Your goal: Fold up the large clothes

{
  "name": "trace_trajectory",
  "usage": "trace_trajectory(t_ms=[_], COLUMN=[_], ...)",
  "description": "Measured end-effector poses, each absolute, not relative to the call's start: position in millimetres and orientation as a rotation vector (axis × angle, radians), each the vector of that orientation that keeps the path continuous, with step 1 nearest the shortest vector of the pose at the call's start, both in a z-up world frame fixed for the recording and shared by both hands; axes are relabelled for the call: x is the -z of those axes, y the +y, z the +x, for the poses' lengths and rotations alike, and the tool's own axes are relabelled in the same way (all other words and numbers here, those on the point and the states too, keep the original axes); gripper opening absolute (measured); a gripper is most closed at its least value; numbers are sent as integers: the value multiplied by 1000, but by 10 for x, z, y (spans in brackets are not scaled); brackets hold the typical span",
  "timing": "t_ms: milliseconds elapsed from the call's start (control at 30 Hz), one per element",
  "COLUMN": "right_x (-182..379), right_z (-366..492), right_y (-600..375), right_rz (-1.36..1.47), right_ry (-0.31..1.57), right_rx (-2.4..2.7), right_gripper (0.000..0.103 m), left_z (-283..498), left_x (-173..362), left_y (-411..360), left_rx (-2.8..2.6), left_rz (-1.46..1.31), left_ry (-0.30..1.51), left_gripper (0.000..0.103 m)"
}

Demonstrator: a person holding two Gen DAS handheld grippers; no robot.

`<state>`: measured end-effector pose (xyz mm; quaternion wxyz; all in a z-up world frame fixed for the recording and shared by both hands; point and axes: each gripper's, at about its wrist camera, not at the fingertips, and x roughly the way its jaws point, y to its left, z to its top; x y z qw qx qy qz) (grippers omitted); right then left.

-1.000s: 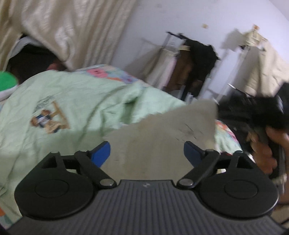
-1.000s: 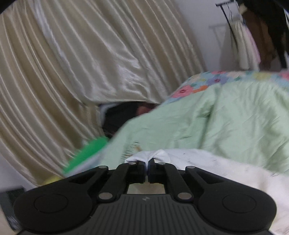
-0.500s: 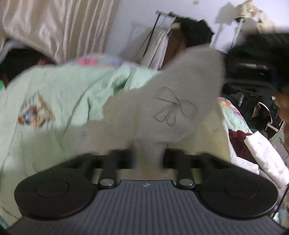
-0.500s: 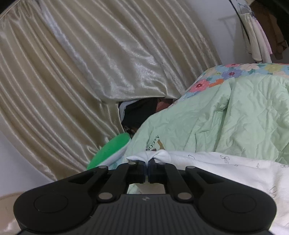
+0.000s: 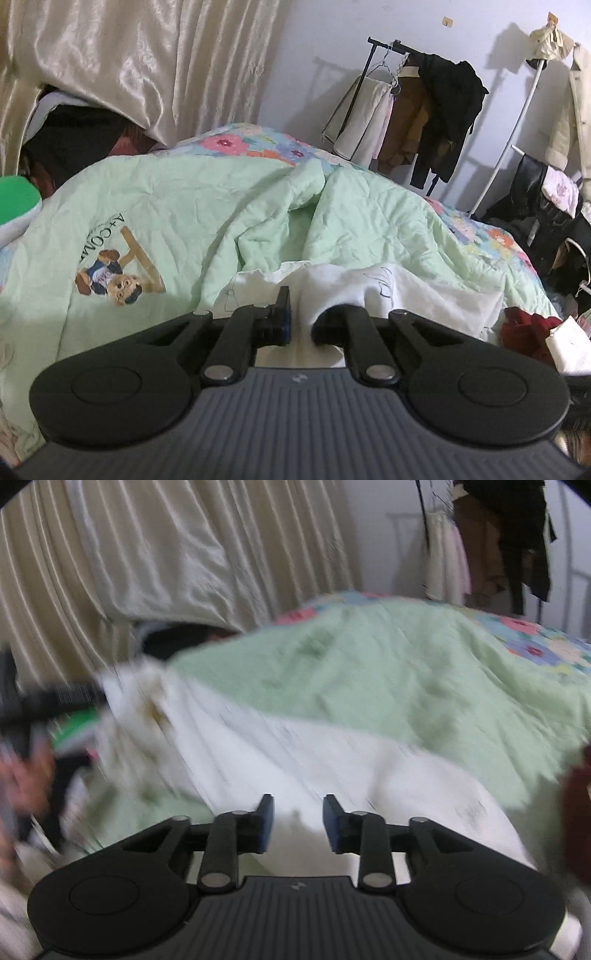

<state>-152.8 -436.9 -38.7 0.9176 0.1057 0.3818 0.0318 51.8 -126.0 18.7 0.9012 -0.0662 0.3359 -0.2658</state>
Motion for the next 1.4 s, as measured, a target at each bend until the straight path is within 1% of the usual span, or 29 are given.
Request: trace_trajectory(t_ms=[100, 167, 233, 267, 300, 333, 367, 400, 533, 600, 633, 733, 767, 800, 867, 900, 933, 967, 1000, 1033, 1067, 1100, 1133, 1233, 1300, 1333, 1367, 1400], right_x=[552, 612, 643, 652, 662, 671, 681, 672, 495, 422, 363, 252, 227, 201, 154, 148, 147, 157, 179, 212, 253, 298, 348, 531, 597, 649, 676, 674], right_z=[-1643, -1681, -1661, -1627, -1594, -1560, -1527, -1493, -1422, -1427, -1436, -1430, -1415, -1390, -1332, -1310, -1299, -1309, -1330, -1363, -1405, -1450, -1499, -1551, -1544, -1485, -1433, -1400], right_y=[-4259, -4141, -4029, -3988, -3948, -3907, -3866, -3857, -4030, -4126, -4207, -4374, -4384, -4368, -4304, -4268, -4237, -4193, -4130, -4057, -3967, -3872, -3771, -3511, -3436, -3426, -3446, -3484], right_rz=[144, 69, 9, -11, -30, -50, -69, -65, 104, 179, 251, 376, 371, 336, 242, 203, 176, 161, 143, 121, 90, 45, -17, -227, -289, -307, -297, -262], right_ry=[803, 792, 780, 782, 783, 785, 786, 782, 721, 707, 694, 674, 673, 671, 660, 667, 671, 674, 686, 703, 717, 723, 720, 725, 733, 748, 764, 777], right_rx=[-78, -99, -106, -107, -107, -108, -109, -106, -96, -119, -146, -180, -162, -132, -86, -106, -128, -166, -216, -254, -282, -300, -307, -279, -261, -241, -232, -235], right_gripper=[49, 60, 63, 62, 58, 43, 15, 6, 5, 5, 5, 5, 5, 5, 4, 4, 7, 15, 22, 44, 62, 66, 68, 68, 62, 44, 18, 7], left_z=[565, 571, 593, 598, 609, 616, 614, 615, 581, 536, 500, 327, 258, 189, 69, 30, 0, -7, -4, 9, 21, 30, 39, 54, 43, 35, 26, 17], left_x=[-211, -210, -194, -181, -165, -147, -122, -90, 2, -15, -49, -220, -269, -315, -363, -350, -327, -294, -267, -176, -97, -48, 2, 138, 166, 159, 152, 137], left_y=[-1289, -1268, -1221, -1198, -1183, -1165, -1139, -1112, -966, -888, -863, -881, -919, -961, -1083, -1151, -1217, -1270, -1314, -1390, -1450, -1468, -1487, -1535, -1539, -1529, -1520, -1505], left_rx=[562, 566, 573, 575, 572, 569, 562, 553, 534, 547, 559, 609, 632, 653, 681, 694, 704, 707, 707, 708, 708, 703, 699, 689, 687, 689, 691, 694], left_rz=[-134, -136, -153, -160, -162, -163, -160, -156, -146, -153, -156, -136, -117, -96, -36, -8, 17, 32, 40, 58, 72, 74, 76, 86, 99, 101, 103, 103], left_ry=[710, 716, 731, 737, 743, 749, 758, 771, 833, 850, 849, 800, 781, 762, 733, 729, 730, 740, 755, 789, 818, 833, 848, 885, 891, 887, 884, 880], left_gripper=[9, 9, 9, 9, 9, 9, 9, 10, 15, 32, 35, 49, 59, 65, 67, 71, 74, 76, 76, 76, 76, 76, 77, 77, 77, 76, 77, 77])
